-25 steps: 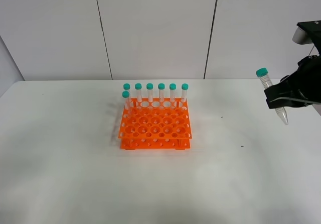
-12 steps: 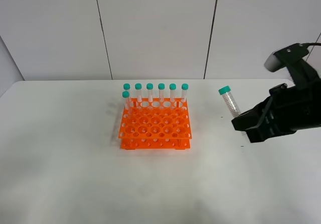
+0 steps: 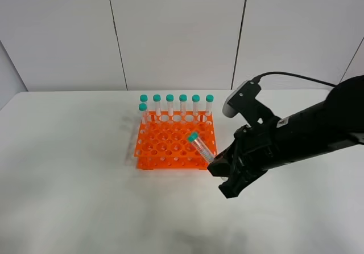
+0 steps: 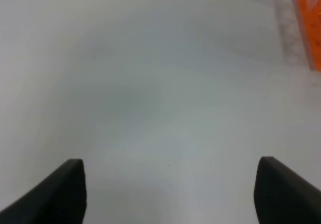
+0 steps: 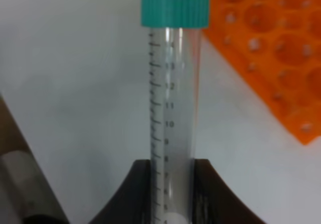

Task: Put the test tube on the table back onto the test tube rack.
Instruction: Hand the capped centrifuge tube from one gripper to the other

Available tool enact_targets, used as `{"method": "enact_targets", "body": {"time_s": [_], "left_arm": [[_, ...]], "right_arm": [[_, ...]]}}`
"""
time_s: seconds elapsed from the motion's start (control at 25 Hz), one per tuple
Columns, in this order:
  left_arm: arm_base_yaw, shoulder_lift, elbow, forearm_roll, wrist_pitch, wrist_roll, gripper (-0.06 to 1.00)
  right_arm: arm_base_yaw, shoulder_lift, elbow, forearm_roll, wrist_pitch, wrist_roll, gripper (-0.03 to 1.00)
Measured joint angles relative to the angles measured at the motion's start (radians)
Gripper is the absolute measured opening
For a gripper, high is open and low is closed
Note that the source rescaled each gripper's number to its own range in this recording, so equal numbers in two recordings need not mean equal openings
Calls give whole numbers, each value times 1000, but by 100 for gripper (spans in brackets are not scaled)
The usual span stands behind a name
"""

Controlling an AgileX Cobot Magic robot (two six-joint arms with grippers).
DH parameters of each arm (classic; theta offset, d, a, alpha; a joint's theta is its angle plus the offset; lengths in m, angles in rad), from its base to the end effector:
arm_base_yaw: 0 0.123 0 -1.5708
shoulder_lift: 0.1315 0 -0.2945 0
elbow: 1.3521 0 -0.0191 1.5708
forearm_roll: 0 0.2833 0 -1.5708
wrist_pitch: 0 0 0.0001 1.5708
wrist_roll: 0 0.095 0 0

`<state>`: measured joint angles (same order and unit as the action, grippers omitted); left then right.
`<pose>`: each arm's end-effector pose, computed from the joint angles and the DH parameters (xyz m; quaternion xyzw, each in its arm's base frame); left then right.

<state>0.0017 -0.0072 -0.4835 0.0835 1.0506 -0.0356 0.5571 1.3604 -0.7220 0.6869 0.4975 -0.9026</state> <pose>0.0190 0.0069 0.2872 -0.0171 0.8521 0.0329 0.5221 0.2231 0.1729 0.2109 -0.4244 0.8409 0.1864 0.2792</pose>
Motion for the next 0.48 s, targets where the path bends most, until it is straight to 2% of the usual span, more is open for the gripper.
{"method": "enact_targets", "body": {"time_s": [0.16,0.36,0.48], "left_arm": [[0,0,0,0,0,0,99],[0,0,0,0,0,0,99],[0,0,0,0,0,0,99]], "right_arm": [[3,103,-77,119,14,-107,1],[3,138,-166,187,21,-219,1],[3,141,-170,234,73,-283,1]]}}
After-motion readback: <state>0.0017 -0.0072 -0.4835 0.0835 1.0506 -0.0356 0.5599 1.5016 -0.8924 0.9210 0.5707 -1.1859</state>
